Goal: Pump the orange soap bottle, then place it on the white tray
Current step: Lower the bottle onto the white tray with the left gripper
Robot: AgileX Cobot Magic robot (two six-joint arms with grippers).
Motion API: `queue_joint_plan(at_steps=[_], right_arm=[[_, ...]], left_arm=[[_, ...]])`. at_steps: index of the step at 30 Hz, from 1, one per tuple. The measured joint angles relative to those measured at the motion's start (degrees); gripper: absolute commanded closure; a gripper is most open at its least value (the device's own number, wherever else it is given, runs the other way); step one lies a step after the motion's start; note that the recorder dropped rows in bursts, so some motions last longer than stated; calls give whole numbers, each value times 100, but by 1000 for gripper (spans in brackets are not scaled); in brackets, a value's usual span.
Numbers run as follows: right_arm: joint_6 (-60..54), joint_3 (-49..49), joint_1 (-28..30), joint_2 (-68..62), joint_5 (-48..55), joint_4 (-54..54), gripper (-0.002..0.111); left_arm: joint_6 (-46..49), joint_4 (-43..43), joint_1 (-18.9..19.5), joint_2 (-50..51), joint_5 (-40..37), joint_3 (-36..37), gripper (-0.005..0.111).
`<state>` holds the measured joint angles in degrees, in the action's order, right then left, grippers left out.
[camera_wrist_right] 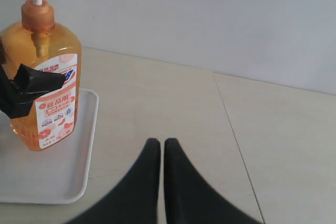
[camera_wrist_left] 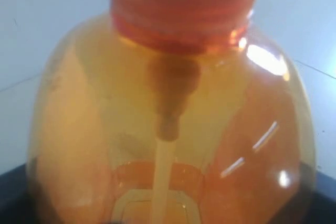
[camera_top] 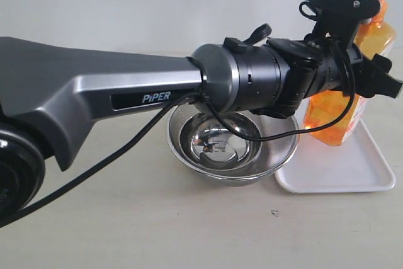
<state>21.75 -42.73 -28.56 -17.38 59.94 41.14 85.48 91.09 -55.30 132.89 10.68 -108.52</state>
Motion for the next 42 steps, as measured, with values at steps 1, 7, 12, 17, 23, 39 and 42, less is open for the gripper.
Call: queue_joint_plan(at_steps=[1,7,12,17,23,39,42], right_arm=[[0,0,0,0,0,-10,108],[-8,0,0,0,0,-33,108],[-48,0,0,0,0,-119,108],[-114,0,0,0,-52,-181,108],[-154,0,0,0,-104,-193,108],[-154,0,0,0,-118,-219,108],[-154,0,0,0,-118,-241,108]], left_arm=[[19,0,0,27,0,0,102],[60,0,0,77,14,0,102],[69,0,0,80,27,0,102],[69,0,0,80,27,0,102],[69,13,0,80,27,0,102],[69,17,0,80,27,0,102],[69,17,0,80,27,0,102]])
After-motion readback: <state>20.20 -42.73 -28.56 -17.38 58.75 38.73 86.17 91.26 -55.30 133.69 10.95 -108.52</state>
